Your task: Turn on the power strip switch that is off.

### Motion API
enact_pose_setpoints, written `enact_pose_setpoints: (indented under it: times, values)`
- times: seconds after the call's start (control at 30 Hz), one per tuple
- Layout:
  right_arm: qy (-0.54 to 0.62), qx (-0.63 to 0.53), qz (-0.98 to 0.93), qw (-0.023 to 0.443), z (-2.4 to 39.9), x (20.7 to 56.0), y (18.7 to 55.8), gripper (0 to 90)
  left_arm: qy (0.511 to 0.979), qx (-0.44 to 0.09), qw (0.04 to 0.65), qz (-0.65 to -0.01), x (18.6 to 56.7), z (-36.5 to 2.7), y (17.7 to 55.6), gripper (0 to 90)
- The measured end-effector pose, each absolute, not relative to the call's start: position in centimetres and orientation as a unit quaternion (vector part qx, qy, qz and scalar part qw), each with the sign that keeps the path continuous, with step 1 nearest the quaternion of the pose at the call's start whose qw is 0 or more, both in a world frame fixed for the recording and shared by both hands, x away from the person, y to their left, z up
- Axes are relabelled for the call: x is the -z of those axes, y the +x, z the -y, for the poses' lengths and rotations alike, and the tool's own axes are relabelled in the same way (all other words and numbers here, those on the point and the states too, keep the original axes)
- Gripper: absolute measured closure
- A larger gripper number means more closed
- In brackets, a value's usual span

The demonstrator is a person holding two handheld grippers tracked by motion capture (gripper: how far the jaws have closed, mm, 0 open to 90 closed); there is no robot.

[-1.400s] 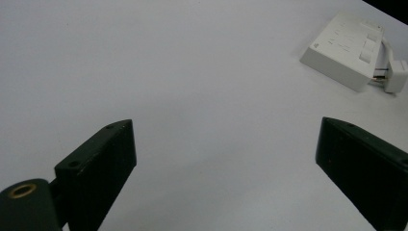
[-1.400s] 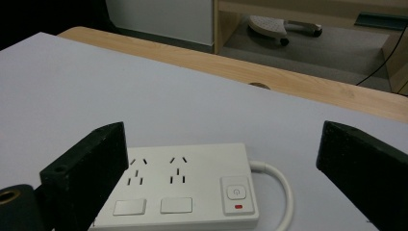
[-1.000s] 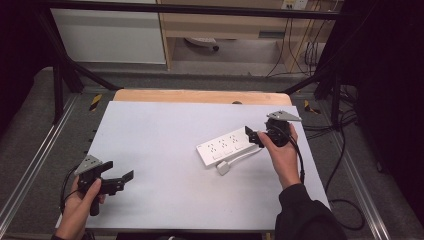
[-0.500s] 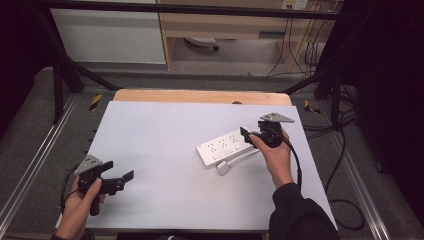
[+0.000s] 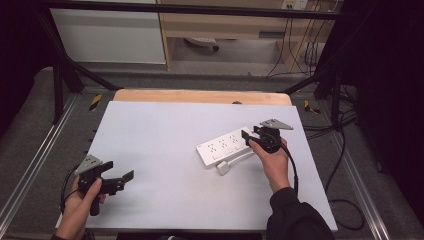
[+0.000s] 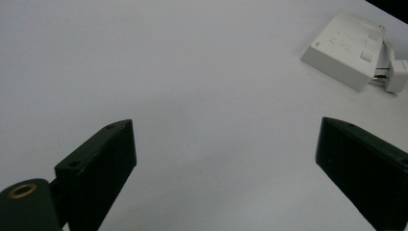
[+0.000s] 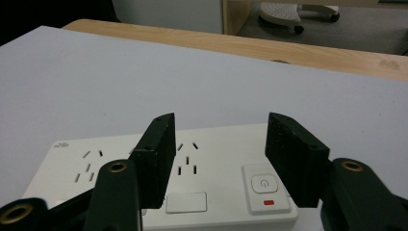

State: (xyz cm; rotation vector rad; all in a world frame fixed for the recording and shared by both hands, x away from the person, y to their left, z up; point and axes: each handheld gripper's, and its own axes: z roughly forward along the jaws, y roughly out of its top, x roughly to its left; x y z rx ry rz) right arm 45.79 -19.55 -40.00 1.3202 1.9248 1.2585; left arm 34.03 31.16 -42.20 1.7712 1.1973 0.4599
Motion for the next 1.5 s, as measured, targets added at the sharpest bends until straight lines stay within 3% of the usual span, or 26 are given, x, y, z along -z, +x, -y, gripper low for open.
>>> enact_pose_setpoints:
  times: [0.23, 0.27, 0.53, 0.83, 1.5]
  values:
    - [0.482, -0.464, -0.706, 0.234, 19.3, 40.8, 45.6, 57.6, 0.72, -0.187, 0.458, -0.487, 42.2, -31.2, 34.0, 7.2]
    - [0.48, -0.465, -0.707, 0.231, 19.1, 41.1, 45.5, 62.8, 0.72, -0.187, 0.458, -0.487, 42.2, -31.2, 34.0, 7.2]
    - [0.463, -0.469, -0.717, 0.227, 18.1, 41.9, 45.1, 75.2, 0.72, -0.187, 0.459, -0.486, 42.2, -31.2, 34.0, 7.2]
    - [0.451, -0.473, -0.723, 0.222, 17.2, 42.1, 45.0, 81.6, 0.719, -0.188, 0.459, -0.487, 42.2, -31.2, 34.0, 7.2]
    - [0.444, -0.463, -0.736, 0.215, 16.3, 42.8, 44.8, 82.5, 0.719, -0.187, 0.46, -0.486, 42.2, -31.2, 34.0, 7.2]
